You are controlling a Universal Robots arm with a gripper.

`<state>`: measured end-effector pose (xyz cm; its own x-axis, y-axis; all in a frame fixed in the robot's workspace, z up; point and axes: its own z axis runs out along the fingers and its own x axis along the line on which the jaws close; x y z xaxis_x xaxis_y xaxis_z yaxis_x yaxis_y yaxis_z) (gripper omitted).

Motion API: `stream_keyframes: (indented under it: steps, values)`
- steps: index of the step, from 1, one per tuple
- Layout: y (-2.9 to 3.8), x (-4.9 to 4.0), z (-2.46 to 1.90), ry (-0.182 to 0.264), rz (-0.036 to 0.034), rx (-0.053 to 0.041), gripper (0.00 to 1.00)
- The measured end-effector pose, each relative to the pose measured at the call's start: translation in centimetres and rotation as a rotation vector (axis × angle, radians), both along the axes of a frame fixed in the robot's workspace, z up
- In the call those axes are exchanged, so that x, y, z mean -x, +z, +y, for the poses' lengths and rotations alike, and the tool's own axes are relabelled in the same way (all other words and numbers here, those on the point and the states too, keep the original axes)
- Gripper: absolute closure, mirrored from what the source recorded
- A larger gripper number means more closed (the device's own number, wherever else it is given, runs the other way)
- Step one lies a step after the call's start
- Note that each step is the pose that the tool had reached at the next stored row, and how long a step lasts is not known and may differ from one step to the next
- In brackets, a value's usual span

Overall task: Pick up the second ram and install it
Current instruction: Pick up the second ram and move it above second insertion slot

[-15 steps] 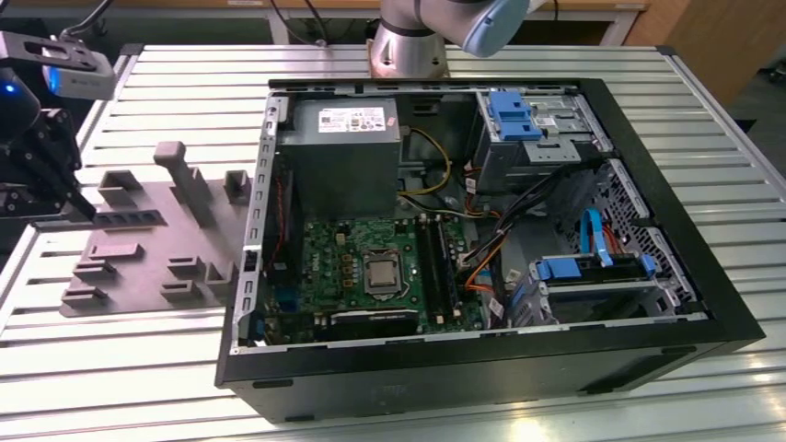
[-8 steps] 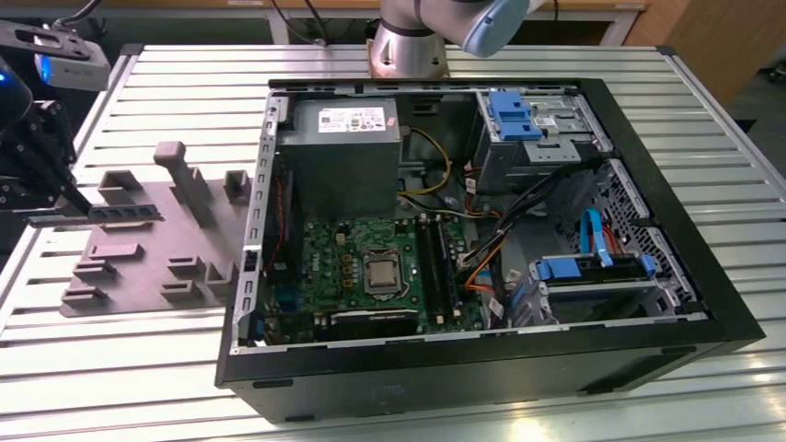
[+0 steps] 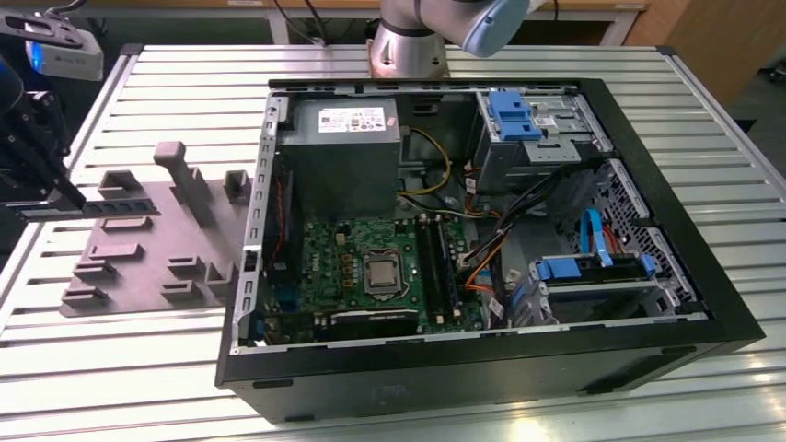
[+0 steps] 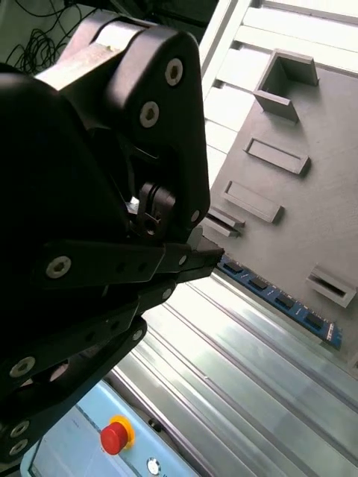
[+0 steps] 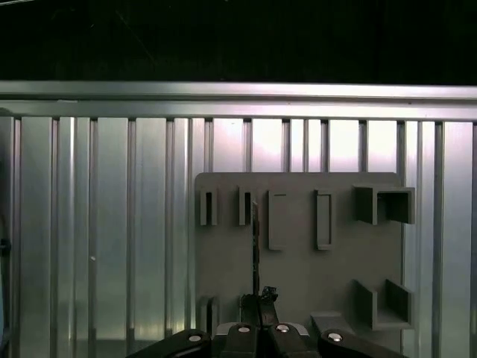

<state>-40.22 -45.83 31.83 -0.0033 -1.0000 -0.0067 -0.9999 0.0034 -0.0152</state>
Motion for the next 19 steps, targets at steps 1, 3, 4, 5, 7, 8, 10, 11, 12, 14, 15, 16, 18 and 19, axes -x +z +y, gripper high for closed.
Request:
stream_keyframes:
  steps: [1, 3, 4, 5, 7, 8, 10, 11, 12, 14, 15, 16, 18, 19]
  values:
    - [0.12, 0.0, 0.0, 0.0, 0.0, 0.0001, 0.89]
    - [0.35, 0.0, 0.0, 0.0, -0.0001, 0.0001, 0.89]
    - [0.47, 0.0, 0.0, 0.0, -0.0002, 0.0, 0.89]
    - [0.58, 0.0, 0.0, 0.0, -0.0003, 0.0001, 0.89]
    - [0.8, 0.0, 0.0, 0.0, -0.0003, 0.0001, 0.89]
    - [0.91, 0.0, 0.0, 0.0, -0.0004, 0.0001, 0.89]
    - [1.13, 0.0, 0.0, 0.0, -0.0005, 0.0001, 0.89]
    - [1.23, 0.0, 0.0, 0.0, -0.0006, 0.0001, 0.89]
    - [1.33, 0.0, 0.0, 0.0, -0.0007, 0.0001, 0.89]
    - [1.55, 0.0, 0.0, 0.0, -0.001, 0.0, 0.89]
    - [1.67, 0.0, 0.0, 0.0, -0.0011, 0.0, 0.89]
    - [1.77, 0.0, 0.0, 0.0, -0.0011, 0.0, 0.89]
    - [2.01, 0.0, 0.0, 0.0, -0.0012, 0.0001, 0.89]
    - [2.12, 0.0, 0.0, 0.0, -0.0013, 0.0001, 0.89]
